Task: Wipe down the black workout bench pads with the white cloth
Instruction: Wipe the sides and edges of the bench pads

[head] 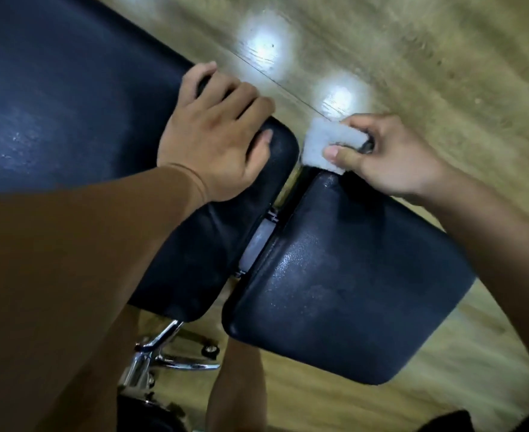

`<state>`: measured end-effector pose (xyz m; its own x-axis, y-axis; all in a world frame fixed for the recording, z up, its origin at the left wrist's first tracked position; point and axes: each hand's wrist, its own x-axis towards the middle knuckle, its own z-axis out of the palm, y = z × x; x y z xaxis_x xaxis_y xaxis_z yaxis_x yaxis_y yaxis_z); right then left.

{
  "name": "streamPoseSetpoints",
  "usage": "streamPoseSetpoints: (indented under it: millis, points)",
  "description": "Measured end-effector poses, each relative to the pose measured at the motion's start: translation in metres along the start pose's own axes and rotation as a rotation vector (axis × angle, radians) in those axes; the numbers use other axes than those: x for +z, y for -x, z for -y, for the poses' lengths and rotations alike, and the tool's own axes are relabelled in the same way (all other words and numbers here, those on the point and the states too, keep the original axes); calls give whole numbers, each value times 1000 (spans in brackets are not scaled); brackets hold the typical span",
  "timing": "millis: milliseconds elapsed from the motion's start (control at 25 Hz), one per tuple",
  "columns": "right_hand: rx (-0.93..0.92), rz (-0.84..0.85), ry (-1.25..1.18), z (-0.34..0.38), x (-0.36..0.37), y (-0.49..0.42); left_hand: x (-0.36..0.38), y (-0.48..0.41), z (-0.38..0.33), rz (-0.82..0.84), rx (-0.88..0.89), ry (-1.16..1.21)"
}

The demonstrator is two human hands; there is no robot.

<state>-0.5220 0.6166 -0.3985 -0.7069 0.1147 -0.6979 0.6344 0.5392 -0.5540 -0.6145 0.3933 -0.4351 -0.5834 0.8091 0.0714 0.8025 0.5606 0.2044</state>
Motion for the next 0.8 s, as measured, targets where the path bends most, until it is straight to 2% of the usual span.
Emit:
streamPoseSetpoints:
  millis: [120, 240, 280, 440, 520, 640, 760, 800]
  points:
    - [96, -41, 43, -47, -26, 37, 3, -1, 0, 9, 3, 3]
    - [277, 8, 82, -76, -45, 66, 3, 1, 0, 23, 7, -37]
    - [265, -31, 68, -71, -38, 63, 4, 0, 1, 25, 10, -46]
    - [-75, -221, 61, -8, 17, 13, 0, 3, 2, 51, 8, -51]
    - [-89, -262, 59, -3, 18, 2, 1, 2, -2, 35, 22, -39]
    - [74, -292, 206, -62, 0, 38, 1, -1, 2, 52, 36, -52]
    - [402, -304, 303, -101, -26, 98, 5, 0, 2, 41, 25, -61]
    - [413, -333, 294, -100, -25, 101, 5, 0, 2, 42, 24, -66]
